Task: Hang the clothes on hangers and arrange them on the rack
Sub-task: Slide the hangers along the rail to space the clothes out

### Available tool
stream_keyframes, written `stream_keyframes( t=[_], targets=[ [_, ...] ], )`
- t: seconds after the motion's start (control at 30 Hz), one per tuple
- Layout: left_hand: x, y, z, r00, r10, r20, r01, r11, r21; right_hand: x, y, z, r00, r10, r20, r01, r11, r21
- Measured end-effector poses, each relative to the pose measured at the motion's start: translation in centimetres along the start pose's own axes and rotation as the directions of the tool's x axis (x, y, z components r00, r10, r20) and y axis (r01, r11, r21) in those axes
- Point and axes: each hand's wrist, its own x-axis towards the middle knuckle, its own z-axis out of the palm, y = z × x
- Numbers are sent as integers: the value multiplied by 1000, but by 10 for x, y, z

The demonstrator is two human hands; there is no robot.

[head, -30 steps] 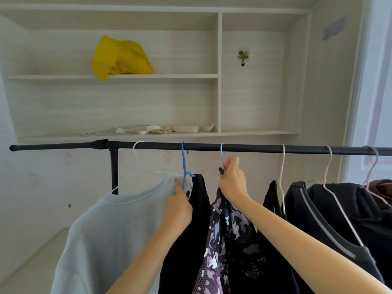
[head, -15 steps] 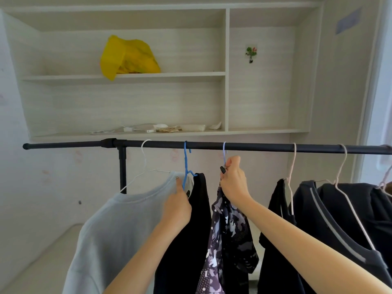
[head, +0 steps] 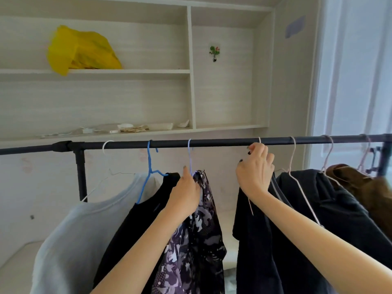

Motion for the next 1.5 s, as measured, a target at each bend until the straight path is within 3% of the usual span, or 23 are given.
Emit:
stream_keyframes(
  t=[0.13,0.27,0.4,0.6,0.77,1.03,1.2,1.37,1.43,1.5],
  targets=[
    [3,6,12,1000,-2,4,1,985,175,3,23,-10,994,103,-36,-102,994,26],
    [4,13,15,999,48,16,-50,985,165,5,34,-16,966,235,107,-238,971,15],
    [9,12,19,999,40,36,-44,991,130,3,42,-16,916,215,339,-232,973,10],
    [8,13,20,1000,-16,4,16,998,61,4,32,-15,851,208,483,-321,933,164],
    [9,16,22,999,-36,22,35,998,46,-2,25,-7,831,184,525,-320,930,180],
    [1,34,29,985,65,-162,-79,994,-81,1,35,-20,882,39,469,-107,987,119],
    [5,33,32,985,45,-169,-65,991,-115,-3,29,-17,876,-10,483,-80,983,166],
    [4,29,35,987,28,-160,-54,985,-161,0,30,-21,875,-107,472,110,994,23],
    [0,34,33,965,43,-259,-85,985,-149,3,34,-29,902,-157,402,212,973,-95],
    [-4,42,30,894,116,-434,-182,976,-115,9,43,-39,949,-162,269,219,955,-199]
  ],
)
